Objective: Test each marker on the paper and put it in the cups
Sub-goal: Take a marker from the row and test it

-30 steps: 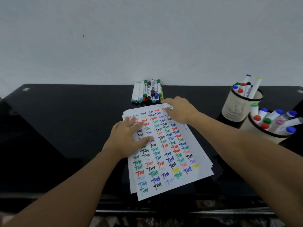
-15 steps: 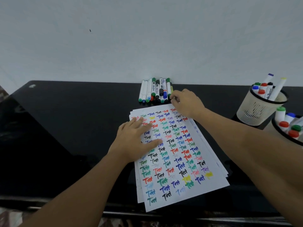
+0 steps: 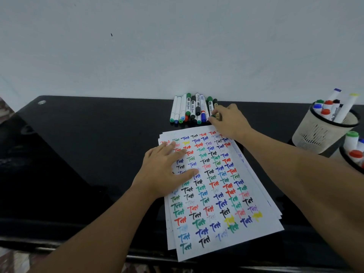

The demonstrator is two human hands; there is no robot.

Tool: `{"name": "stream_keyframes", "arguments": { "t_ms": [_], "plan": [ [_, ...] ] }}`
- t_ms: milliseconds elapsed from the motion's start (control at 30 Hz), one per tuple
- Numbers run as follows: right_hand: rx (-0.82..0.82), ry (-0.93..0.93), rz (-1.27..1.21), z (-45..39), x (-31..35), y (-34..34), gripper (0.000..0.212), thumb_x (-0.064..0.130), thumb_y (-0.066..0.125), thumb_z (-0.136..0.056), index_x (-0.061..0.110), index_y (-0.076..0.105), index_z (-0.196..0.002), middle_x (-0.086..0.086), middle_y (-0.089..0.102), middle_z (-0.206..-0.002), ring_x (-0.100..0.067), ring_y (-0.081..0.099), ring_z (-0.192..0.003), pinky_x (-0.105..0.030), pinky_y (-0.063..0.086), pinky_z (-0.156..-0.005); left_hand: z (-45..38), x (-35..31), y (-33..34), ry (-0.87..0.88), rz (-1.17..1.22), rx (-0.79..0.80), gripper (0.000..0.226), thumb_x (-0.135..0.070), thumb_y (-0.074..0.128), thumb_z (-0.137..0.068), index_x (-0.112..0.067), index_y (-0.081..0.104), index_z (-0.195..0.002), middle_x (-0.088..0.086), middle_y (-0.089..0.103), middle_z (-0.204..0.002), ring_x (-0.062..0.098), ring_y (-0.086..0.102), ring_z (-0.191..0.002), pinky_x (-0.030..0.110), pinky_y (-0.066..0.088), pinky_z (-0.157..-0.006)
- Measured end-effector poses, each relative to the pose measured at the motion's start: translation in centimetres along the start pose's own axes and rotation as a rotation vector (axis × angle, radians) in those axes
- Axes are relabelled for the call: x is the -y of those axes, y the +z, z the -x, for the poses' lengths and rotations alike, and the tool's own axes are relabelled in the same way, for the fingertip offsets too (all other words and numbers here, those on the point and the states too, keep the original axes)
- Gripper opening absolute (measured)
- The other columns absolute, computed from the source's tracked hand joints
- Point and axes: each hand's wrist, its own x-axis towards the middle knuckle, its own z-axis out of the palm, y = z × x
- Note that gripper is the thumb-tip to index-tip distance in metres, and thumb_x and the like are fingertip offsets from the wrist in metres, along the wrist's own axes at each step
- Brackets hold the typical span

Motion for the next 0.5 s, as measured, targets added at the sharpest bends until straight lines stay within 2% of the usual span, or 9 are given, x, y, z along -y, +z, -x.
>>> {"name": "stream_keyframes", "arguments": {
  "t_ms": [133,333,400,500],
  "plan": [
    [0.005,0.016,0.042,0.26,-0.49,-0.23,0.026,0.047,0.046,-0.106,0.030,0.055,-0.122,-0.009,0.058,-0.115,-0.027,0.056,-0.104,-0.047,0.053,-0.091,0.05,0.01,0.09,0.001,0.002,-0.006,0.085,-0.091,0.036,-0.081,-0.045,0.036,-0.153,-0.012,0.020,-0.167,0.011,0.008,-0.155,0.039,0.002,-0.123],
    [0.071,0.030,0.119,0.11,-0.27,-0.37,0.023,0.045,0.055,-0.103,0.032,0.059,-0.121,-0.004,0.050,-0.114,-0.027,0.056,-0.106,-0.045,0.052,-0.094,0.02,-0.13,-0.04,-0.003,0.008,-0.007,0.083,-0.089,0.037,-0.082,-0.045,0.036,-0.153,-0.012,0.020,-0.167,0.011,0.008,-0.155,0.039,0.002,-0.123],
    [0.035,0.024,0.091,0.19,-0.38,-0.43,0.016,0.038,0.058,-0.102,0.029,0.056,-0.116,-0.006,0.055,-0.113,-0.025,0.058,-0.097,-0.041,0.053,-0.085,0.09,-0.15,-0.02,-0.002,0.013,-0.015,0.083,-0.089,0.038,-0.082,-0.045,0.037,-0.152,-0.012,0.020,-0.167,0.011,0.008,-0.155,0.039,0.002,-0.123],
    [-0.124,0.000,0.022,1.03,-0.56,-0.89,0.010,0.023,0.055,-0.104,0.021,0.046,-0.109,-0.009,0.059,-0.098,-0.024,0.058,-0.080,-0.039,0.051,-0.065,0.06,-0.03,0.12,0.005,0.013,-0.027,0.083,-0.089,0.037,-0.081,-0.046,0.037,-0.152,-0.012,0.021,-0.167,0.011,0.009,-0.155,0.039,0.002,-0.123]
  ]
}}
